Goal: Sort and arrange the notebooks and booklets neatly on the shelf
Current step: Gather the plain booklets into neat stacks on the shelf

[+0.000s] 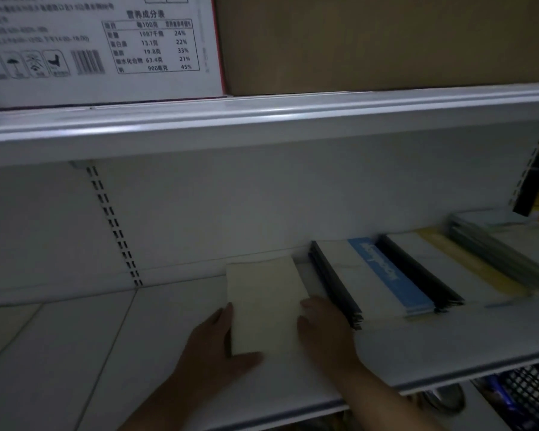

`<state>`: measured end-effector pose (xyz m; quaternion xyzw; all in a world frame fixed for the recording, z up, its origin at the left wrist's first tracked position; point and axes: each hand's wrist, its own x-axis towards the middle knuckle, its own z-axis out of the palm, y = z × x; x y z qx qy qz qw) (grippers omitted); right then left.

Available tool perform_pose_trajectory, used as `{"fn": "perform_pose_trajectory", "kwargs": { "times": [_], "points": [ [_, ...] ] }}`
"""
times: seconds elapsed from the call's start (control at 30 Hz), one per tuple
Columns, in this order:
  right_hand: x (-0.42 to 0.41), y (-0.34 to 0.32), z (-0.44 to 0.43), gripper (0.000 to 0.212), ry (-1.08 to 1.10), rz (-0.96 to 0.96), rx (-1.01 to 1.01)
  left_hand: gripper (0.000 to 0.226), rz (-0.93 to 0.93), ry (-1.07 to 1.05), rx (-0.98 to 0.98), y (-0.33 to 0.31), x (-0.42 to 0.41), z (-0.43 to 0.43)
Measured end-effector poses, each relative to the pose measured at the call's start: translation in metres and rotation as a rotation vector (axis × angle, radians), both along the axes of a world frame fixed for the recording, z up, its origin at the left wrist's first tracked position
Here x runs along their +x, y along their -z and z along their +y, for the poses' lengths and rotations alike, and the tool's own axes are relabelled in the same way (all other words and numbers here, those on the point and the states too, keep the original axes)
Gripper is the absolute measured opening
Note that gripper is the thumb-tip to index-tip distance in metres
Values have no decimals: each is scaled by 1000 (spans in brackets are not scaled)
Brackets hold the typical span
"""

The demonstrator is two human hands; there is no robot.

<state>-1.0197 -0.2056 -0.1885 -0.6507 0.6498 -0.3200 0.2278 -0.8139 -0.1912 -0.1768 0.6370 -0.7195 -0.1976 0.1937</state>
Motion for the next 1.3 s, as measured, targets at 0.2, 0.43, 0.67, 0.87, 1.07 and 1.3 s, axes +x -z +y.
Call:
{"fn": "perform_pose_trajectory", "kwargs": {
  "times": [0.2,0.43,0.67,0.87,1.07,1.3],
  "points": [
    [1,1,1,44,-3,9,-39,155,57,-36,46,-8,-9,11],
    [13,4,7,64,-96,365,-79,133,66,-9,60,-13,-12,18],
    [12,-2,7,37,-147,726,-146,103,50,12,65,-3,-10,15],
    [18,-20,13,53,-190,912,-80,77,-113,134,111,-26,24,21],
    [97,-92,24,52,-330,1140,130,60,-400,-18,-107,-101,180,50],
    [347,-121,85,62,-757,770,-114,48,-499,-401,-237,-149,382,133]
  ]
}}
